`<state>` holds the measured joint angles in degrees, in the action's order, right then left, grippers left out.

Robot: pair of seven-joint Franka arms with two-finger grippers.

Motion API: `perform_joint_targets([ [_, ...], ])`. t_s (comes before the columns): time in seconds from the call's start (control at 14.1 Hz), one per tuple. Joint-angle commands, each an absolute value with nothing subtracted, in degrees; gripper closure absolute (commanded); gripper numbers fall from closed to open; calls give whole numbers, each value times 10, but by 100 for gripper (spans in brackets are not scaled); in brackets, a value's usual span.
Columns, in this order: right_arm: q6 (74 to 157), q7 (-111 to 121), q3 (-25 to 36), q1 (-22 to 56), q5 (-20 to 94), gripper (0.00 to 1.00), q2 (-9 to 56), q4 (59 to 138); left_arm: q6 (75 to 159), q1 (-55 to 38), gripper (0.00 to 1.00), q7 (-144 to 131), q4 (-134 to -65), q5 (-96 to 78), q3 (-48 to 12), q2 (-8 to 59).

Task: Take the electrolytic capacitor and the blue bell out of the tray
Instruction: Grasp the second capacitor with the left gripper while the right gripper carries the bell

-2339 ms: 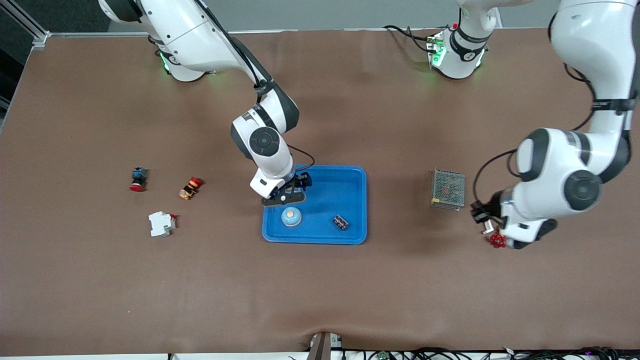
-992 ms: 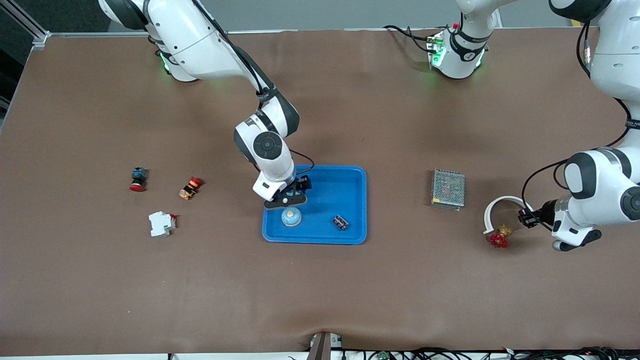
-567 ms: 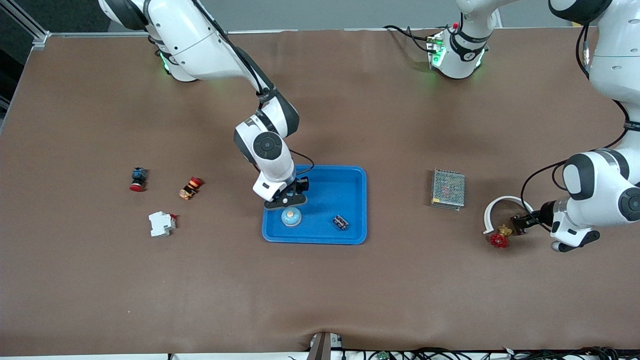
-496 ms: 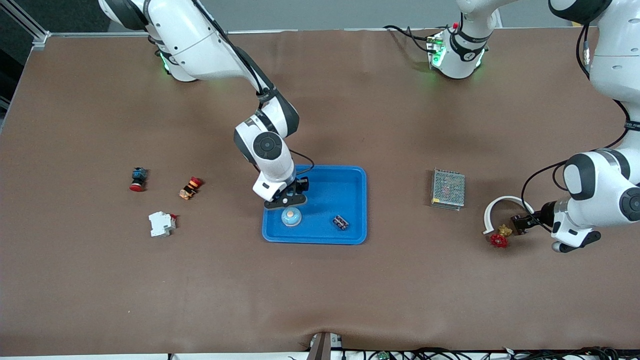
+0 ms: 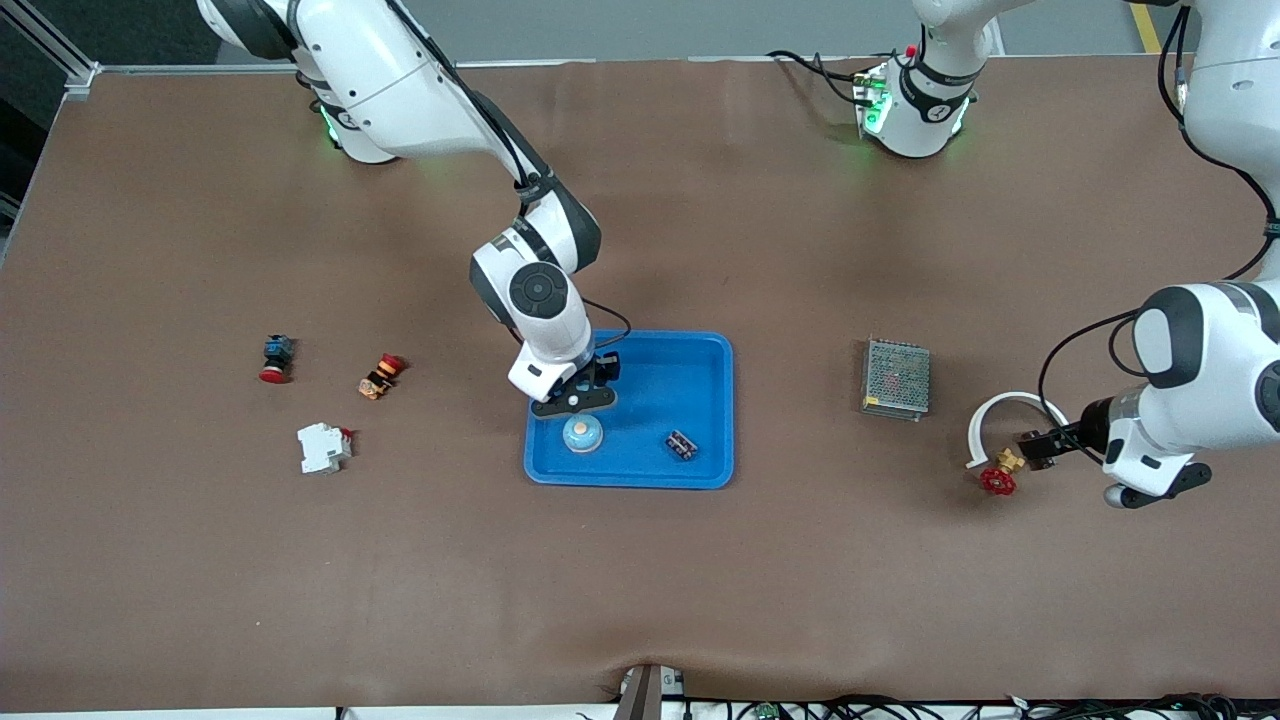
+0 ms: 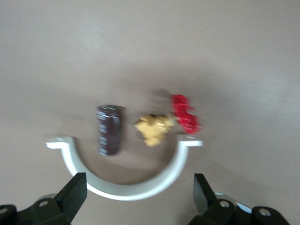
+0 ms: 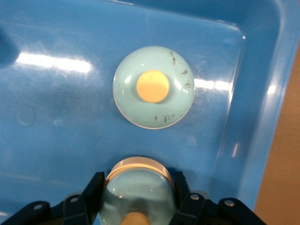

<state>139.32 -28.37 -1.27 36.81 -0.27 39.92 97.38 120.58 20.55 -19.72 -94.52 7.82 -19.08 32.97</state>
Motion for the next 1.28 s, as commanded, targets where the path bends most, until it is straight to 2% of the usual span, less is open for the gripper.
perform_joint_targets([
  [0.0,1318,-251,-14,360,-11,54,352,962,1200,200,0,-279,-953,84,-235,322],
  [0.14,1268,-208,-13,341,-7,54,324,952,1201,177,0,-339,-952,86,-246,322],
  [0.35,1185,-94,-15,292,-2,53,283,936,1201,114,0,-449,-911,87,-246,350],
  [0.64,1120,106,-13,208,-2,53,236,934,1208,27,6,-541,-860,86,-243,391],
  [0.85,1094,273,-13,121,-2,53,222,934,1250,-25,13,-604,-813,85,-242,431],
  [1.06,1102,428,-13,31,-1,53,228,934,1323,-68,24,-658,-810,85,-241,460],
  [1.2,1106,508,-13,-10,0,53,243,922,1364,-101,26,-698,-806,87,-236,478],
])
